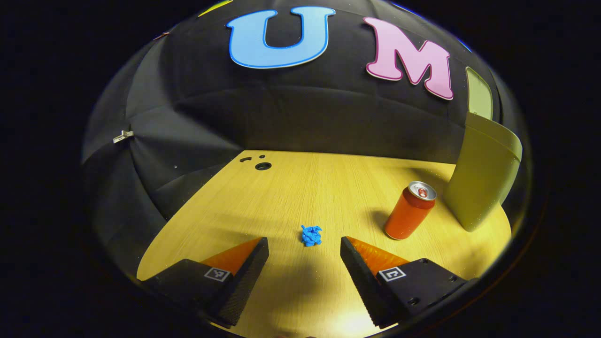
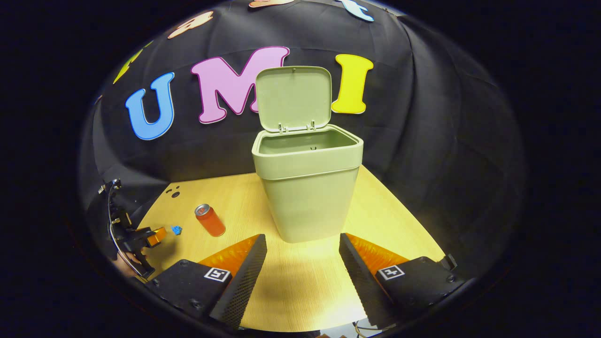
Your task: Press the lid of the desktop garbage bin to open it, pick up the crumpled paper on the desktop and throw it into the bin, then pick up the pop can on the desktop and drop it into the bin, and finally close the garbage bin lid.
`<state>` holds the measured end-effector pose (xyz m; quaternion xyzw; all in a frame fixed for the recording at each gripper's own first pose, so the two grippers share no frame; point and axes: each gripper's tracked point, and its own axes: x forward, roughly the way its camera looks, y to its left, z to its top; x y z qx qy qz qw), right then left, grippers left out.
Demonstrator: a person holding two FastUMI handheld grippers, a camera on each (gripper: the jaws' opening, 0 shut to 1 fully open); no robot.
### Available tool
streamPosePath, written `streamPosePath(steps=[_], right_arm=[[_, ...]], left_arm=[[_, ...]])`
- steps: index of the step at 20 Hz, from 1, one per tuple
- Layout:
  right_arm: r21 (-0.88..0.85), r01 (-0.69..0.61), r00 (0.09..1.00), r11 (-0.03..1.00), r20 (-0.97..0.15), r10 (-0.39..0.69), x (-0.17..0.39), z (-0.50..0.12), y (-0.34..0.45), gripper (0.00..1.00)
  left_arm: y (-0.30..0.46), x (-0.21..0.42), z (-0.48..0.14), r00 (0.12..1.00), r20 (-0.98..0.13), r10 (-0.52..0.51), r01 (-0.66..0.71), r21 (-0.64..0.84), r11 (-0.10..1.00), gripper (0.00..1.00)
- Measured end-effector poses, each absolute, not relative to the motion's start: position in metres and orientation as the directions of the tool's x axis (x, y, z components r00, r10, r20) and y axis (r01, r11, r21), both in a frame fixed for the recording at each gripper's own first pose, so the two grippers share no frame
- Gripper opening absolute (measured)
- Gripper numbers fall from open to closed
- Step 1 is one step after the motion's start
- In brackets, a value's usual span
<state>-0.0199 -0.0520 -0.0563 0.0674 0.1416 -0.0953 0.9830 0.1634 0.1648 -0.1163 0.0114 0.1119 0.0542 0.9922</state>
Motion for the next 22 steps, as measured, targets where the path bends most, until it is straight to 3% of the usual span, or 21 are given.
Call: streamPosePath(steps=[15,19,22], right_arm=[[0.12,0.286,0.883,0.951,-0.418,-0.213,-0.046,-0.093,-0.055,0.98],[0.157,0.254,0.888,0.954,-0.429,-0.165,-0.044,-0.1,-0.041,0.98],[0.179,0.253,0.884,0.951,-0.443,-0.152,-0.043,-0.109,-0.036,0.98]], left_arm=[[0.162,0.241,-0.167,0.939,-0.332,0.09,-0.068,0.076,0.995,0.98],[0.16,0.244,-0.167,0.941,-0.328,0.086,-0.067,0.068,0.995,0.93],[0.159,0.245,-0.168,0.941,-0.328,0.08,-0.06,0.07,0.996,0.82]])
